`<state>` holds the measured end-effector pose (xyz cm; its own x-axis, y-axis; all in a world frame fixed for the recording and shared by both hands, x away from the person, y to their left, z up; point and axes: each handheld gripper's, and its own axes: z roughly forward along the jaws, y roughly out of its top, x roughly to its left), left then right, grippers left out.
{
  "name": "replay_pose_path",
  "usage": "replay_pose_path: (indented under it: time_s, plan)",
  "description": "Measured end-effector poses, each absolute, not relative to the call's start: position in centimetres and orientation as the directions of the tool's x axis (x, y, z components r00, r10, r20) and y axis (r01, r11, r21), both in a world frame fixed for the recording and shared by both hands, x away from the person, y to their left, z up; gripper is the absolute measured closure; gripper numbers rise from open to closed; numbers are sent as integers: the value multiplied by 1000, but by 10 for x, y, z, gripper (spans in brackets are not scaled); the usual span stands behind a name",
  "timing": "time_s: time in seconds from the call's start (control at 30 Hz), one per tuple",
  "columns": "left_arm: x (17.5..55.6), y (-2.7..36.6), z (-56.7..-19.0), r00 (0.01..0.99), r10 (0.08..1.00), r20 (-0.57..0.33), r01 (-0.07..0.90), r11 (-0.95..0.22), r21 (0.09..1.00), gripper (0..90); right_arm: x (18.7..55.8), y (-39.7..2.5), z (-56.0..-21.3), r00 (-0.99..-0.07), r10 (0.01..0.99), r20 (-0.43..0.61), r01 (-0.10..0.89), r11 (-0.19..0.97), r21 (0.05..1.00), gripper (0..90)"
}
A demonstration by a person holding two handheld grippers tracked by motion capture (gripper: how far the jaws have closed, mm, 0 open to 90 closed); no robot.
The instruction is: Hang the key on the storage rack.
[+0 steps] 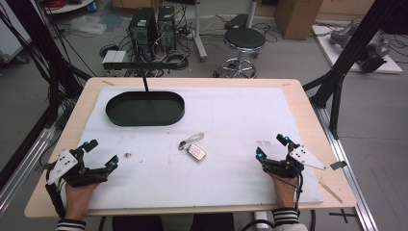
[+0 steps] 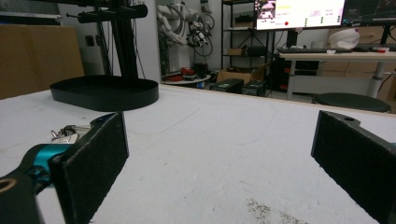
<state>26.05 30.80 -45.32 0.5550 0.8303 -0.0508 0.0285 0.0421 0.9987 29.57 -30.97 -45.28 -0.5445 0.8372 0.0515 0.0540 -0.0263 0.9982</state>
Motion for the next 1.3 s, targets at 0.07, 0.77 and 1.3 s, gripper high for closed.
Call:
replay_pose_path:
  time_s: [0.07, 0.77, 1.3]
  plan:
    - [260, 308, -453, 553, 832, -53, 29, 44, 999, 17, 296, -311, -453, -545, 837, 55, 52, -31, 998, 29]
    - [262, 308, -450, 565, 823, -65, 46, 46, 998, 17, 294, -308, -453, -548, 836, 25, 34, -8, 999, 29]
    - [300, 285, -385, 730, 683, -27, 166, -138, 976, 17, 294, -308, -453, -550, 835, 30, 37, -11, 999, 29]
